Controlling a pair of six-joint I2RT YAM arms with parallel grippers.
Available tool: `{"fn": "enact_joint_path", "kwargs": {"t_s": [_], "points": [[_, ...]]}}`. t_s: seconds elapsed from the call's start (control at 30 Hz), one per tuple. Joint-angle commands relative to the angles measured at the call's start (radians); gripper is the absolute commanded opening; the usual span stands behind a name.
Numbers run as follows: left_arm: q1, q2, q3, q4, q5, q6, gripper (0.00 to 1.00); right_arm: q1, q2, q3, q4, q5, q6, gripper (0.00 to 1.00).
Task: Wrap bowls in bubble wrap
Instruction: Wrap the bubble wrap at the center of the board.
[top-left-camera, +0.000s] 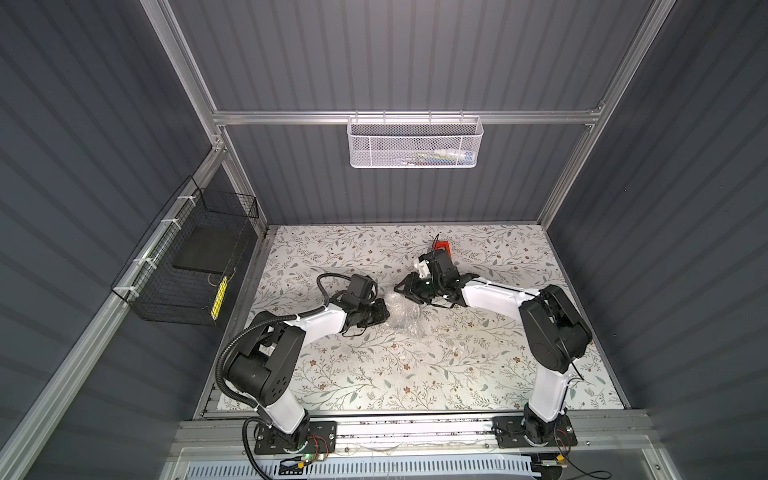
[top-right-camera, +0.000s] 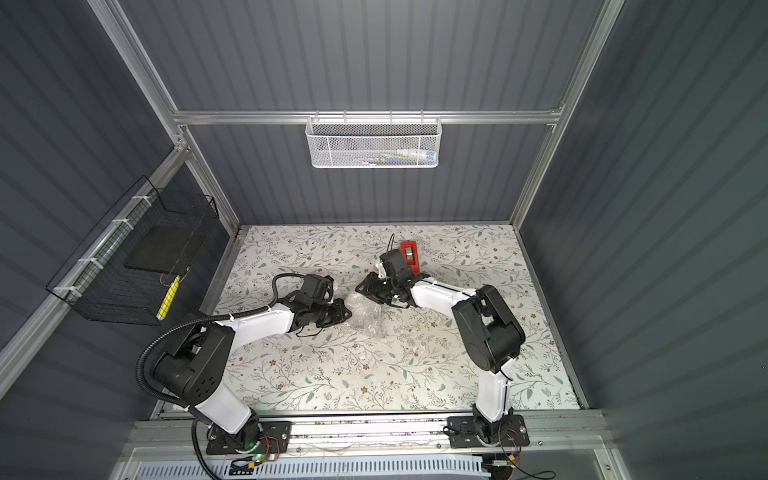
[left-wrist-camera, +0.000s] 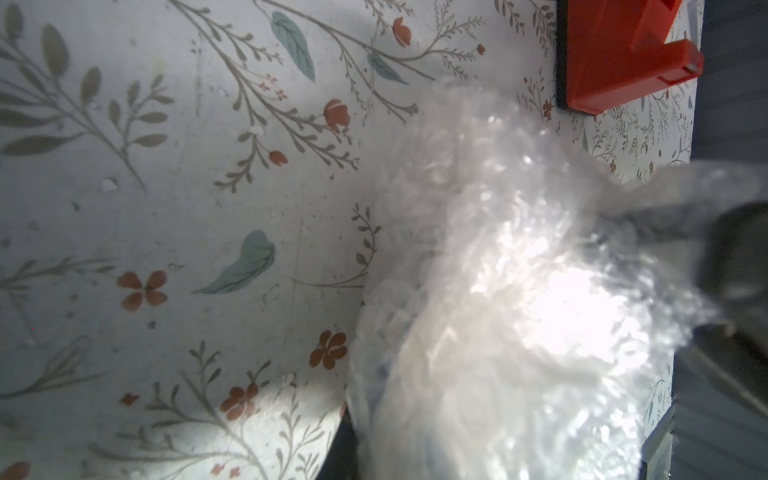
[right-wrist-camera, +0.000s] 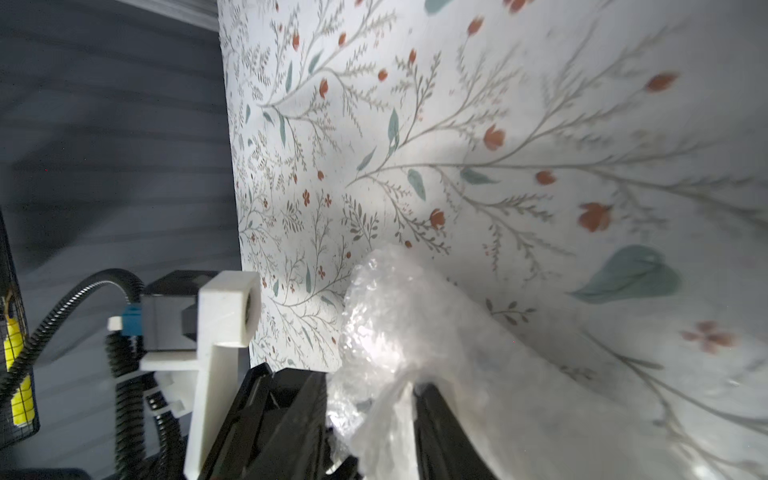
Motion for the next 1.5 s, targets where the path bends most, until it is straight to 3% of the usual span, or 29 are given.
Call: {"fn": "enact_joint_path", "kwargs": {"t_s": [0.0,0.33,0.53,0.7,0.93,1.03,1.27,1.4,1.47], "points": [[-0.010,0.032,0.004,-0.125,0.001,0.008,0.14,-0.017,-0.081,-0.057,-0.010,0.045,-0.030,0.38],[-0.011,0.047,0.029,-0.129,0.002,0.002,0.13,0.071,-0.161,-0.124,-0.039,-0.007,-0.010,0.37],[-0.011,0.046,0.024,-0.117,0.012,-0.008,0.12,0.096,-0.061,-0.098,0.043,-0.027,0.025,0.34],[-0.011,0.029,0.008,-0.121,0.008,-0.009,0.11,0.055,0.058,-0.039,0.105,-0.022,0.042,0.31],[-0.010,0.038,0.015,-0.141,-0.001,0.002,0.11,0.005,0.139,0.035,-0.054,0.009,0.040,0.30],[-0.009,0.050,0.024,-0.163,-0.027,0.007,0.10,0.004,0.092,0.019,-0.079,-0.035,0.010,0.34],[-0.010,0.051,0.052,-0.221,-0.076,0.021,0.10,-0.021,-0.112,0.007,-0.101,-0.275,-0.057,0.37],[-0.010,0.053,0.071,-0.242,-0.083,0.028,0.09,-0.070,-0.222,-0.007,-0.152,-0.269,-0.081,0.39],[-0.010,0.050,0.071,-0.251,-0.091,0.032,0.09,-0.115,-0.263,-0.013,-0.215,-0.190,-0.116,0.39]]}}
